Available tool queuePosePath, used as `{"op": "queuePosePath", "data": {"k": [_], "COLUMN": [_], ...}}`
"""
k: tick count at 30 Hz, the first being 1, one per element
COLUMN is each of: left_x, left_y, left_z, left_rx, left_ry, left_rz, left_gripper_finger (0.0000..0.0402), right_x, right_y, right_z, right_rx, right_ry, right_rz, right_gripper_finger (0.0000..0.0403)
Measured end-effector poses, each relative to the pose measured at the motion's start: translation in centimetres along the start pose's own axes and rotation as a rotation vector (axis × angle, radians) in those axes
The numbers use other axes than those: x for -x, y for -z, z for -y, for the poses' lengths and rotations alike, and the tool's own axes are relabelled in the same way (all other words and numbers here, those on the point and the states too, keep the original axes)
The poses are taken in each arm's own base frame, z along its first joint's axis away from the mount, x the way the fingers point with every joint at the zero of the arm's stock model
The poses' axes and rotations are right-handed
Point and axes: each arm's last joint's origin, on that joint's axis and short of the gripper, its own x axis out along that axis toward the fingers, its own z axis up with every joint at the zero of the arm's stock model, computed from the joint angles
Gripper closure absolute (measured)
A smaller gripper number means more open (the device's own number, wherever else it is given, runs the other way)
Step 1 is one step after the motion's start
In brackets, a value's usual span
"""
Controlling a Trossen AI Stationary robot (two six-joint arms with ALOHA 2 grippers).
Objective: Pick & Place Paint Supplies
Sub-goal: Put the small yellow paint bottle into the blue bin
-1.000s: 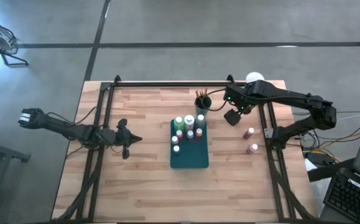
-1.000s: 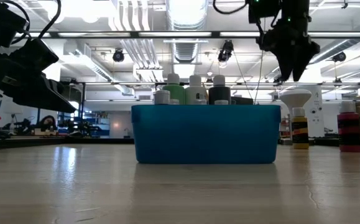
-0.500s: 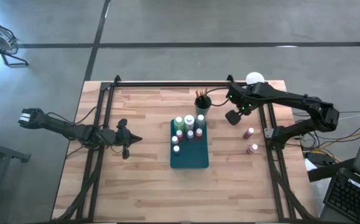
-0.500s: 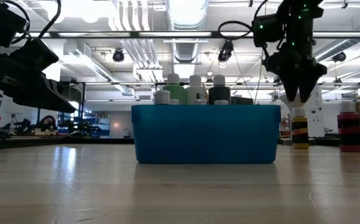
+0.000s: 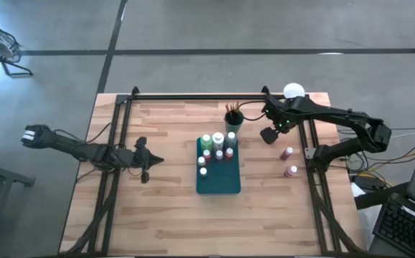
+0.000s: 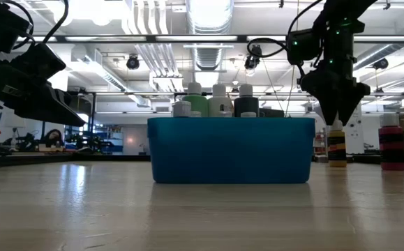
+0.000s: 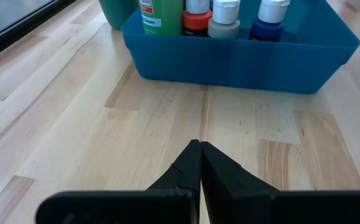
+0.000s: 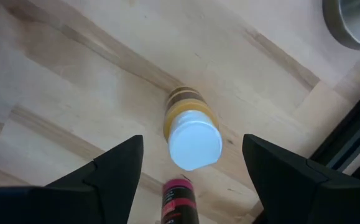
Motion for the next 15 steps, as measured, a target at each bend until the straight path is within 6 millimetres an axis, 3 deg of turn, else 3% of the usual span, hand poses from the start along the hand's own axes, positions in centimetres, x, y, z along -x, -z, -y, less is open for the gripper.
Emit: {"op": "queuePosePath", "data": {"k": [8, 15], "left_x": [0.00, 0.00], "left_y": [0.00, -0.02], "left_z": [0.00, 0.00], "left_rx": [0.000, 0.001], "left_ry": [0.000, 0.000], "left_rz": [0.000, 0.001], "left_gripper_finger": [0.0394, 0.0394], "right_x": [-0.02, -0.02], "right_y": [-0.15, -0.06], "right_z": [-0.03, -0.14], "right_rx": [-0.008, -0.117], "right_ry": [-0.012, -0.046], "right_rz": [0.011, -0.013], "right_gripper_finger": [0.0124, 0.0151]}}
